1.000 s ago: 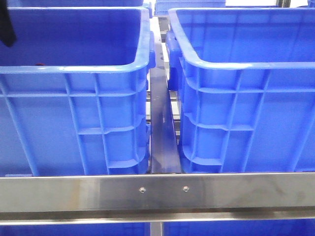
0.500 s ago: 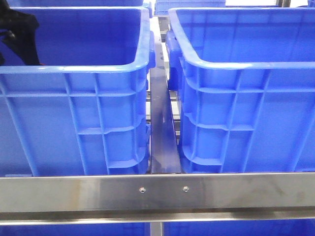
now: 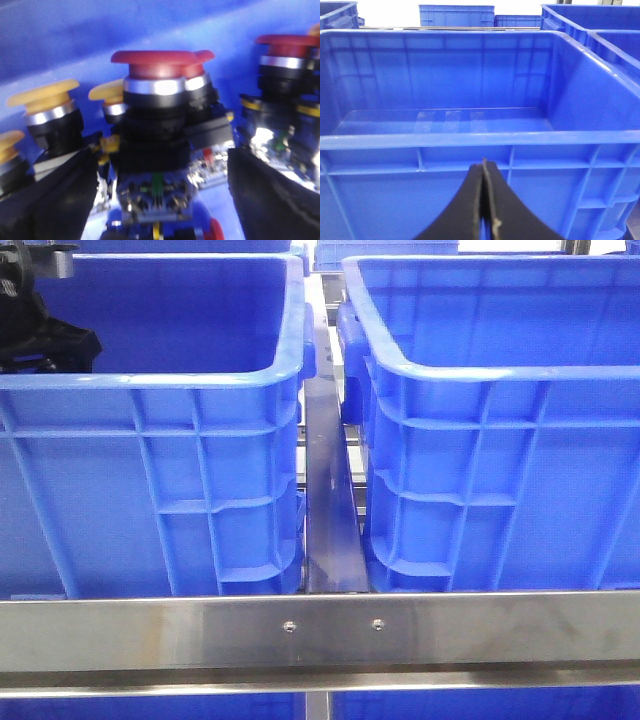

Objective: Pick red and yellow buttons and place in box
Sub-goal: 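Grasp the red-capped button with the left gripper and lift it, then carry the red button with the left gripper toward the right gripper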

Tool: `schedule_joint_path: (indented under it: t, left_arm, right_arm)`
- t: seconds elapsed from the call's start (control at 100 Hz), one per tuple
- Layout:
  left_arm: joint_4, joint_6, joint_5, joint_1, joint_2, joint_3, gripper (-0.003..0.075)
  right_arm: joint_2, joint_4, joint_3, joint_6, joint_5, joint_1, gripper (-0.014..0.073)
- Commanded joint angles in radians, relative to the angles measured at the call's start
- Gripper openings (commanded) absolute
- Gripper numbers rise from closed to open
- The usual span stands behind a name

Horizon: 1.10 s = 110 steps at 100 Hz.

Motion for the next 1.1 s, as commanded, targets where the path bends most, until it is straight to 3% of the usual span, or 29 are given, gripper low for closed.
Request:
schedule_joint_path:
  t: [0.0, 0.08, 0.2, 0.32, 0.7, 0.93, 1.09]
  left_arm:
    - [-0.016, -0.001, -0.046, -0.008, -0.046, -0.035, 0.0488]
    - [-0.016, -0.001, -0.051, -0.008, -0.046, -0.035, 0.0402]
    - [-0.016, -0.001, -0.052, -0.008, -0.046, -0.035, 0.0202]
    - [-0.016, -0.001, -0.05, -0.008, -0.048, -0.035, 0.0095]
    - [-0.046, 0.016, 0.029, -0.016, -0.173, -0.033, 0.0089]
    - [-0.202, 0.185, 0.139, -0.047, -0.268, -0.029, 0.0085]
    - [-0.393, 0.298, 0.25, -0.059, -0.296, -0.029, 0.0085]
  right_arm:
    - [-0.024, -0.007, -0.016, -0.002, -0.075, 0.001, -0.0061]
    - [-0.024, -0.007, -0.016, -0.002, -0.075, 0.001, -0.0061]
    - [-0.024, -0.007, -0.016, -0.002, -0.075, 0.001, -0.0061]
    - [-0.024, -0.007, -0.016, -0.002, -0.075, 0.001, -0.0061]
    - [-0.024, -0.007, -0.016, -0.002, -0.075, 0.001, -0.0061]
    - [-0.024, -0.007, -0.016, -0.002, -0.075, 0.001, -0.0061]
    - [-0.024, -0.007, -0.016, -0.002, -0.075, 0.001, -0.0061]
